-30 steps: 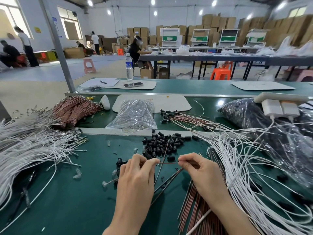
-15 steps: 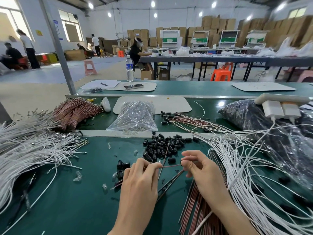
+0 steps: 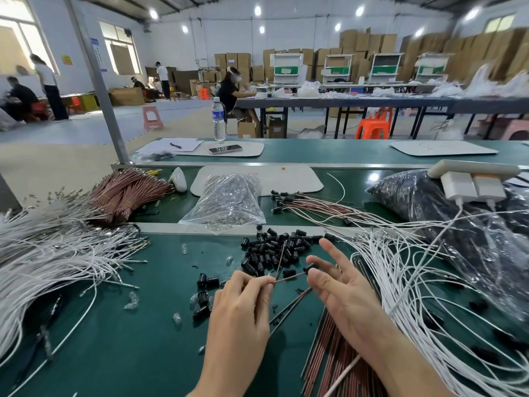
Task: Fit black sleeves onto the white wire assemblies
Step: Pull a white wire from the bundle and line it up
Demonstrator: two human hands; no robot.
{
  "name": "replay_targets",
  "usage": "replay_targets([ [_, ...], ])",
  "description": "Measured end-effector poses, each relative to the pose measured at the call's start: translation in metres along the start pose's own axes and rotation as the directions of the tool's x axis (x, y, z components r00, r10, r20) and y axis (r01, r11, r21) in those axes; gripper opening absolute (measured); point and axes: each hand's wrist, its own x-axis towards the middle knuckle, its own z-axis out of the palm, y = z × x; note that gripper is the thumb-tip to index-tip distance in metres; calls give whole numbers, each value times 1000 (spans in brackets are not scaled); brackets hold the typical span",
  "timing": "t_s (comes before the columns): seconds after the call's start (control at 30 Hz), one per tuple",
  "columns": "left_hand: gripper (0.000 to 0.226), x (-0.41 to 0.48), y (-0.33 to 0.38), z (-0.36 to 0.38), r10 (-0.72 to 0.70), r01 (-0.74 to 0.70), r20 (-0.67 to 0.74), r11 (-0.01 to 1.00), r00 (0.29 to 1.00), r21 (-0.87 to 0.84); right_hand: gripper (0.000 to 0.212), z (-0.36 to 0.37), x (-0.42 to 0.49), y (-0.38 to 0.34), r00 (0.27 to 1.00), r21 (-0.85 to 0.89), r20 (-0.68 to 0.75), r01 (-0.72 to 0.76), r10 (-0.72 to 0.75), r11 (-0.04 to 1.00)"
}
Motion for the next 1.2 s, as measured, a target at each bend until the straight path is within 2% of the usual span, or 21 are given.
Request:
replay_targets([
  [0.13,34,0,4,2,10,-9,21,999,1000,-42,64,7,-4,4,997,4,67,-44,44,999],
  [0.23,33,0,6,4,28,-25,71,998,997,-53,51,14,-6,9,992,-21,111,-57,59,998],
  [0.37,36,1,3,1,5,-4,81,1000,997,-4,34,11,-3,3,999,65,45,-18,15,998],
  [0.43,28,1,0,-2,-26,27,67,1000,997,-5,29,5,0,-3,1000,137,0,5,-5,991],
  [0.5,18,0,-1,-2,-57,58,69,998,996,-12,27,1,1,-6,1000,193,-22,5,-1,981],
  [0.63,25,-1,-2,2,-46,45,44,999,998,29,28,1,0,-7,1000,224,-1,-29,30,974],
  [0.73,20,1,-5,1,-63,63,-11,996,998,68,29,-1,-1,-9,1000,269,5,-28,28,963],
  [0.83,15,2,-6,1,-34,34,0,995,999,91,29,-2,-1,-9,1000,297,3,-28,29,954],
  [0.97,17,1,-5,3,52,-48,-34,993,998,107,31,5,-5,-5,996,232,53,-81,71,969],
  [1.07,17,2,-7,5,104,-98,-30,983,994,153,30,8,-6,-4,998,132,33,-65,61,989],
  [1.2,14,2,-6,5,92,-87,-24,986,995,140,33,9,-6,-7,999,70,26,-31,29,997],
])
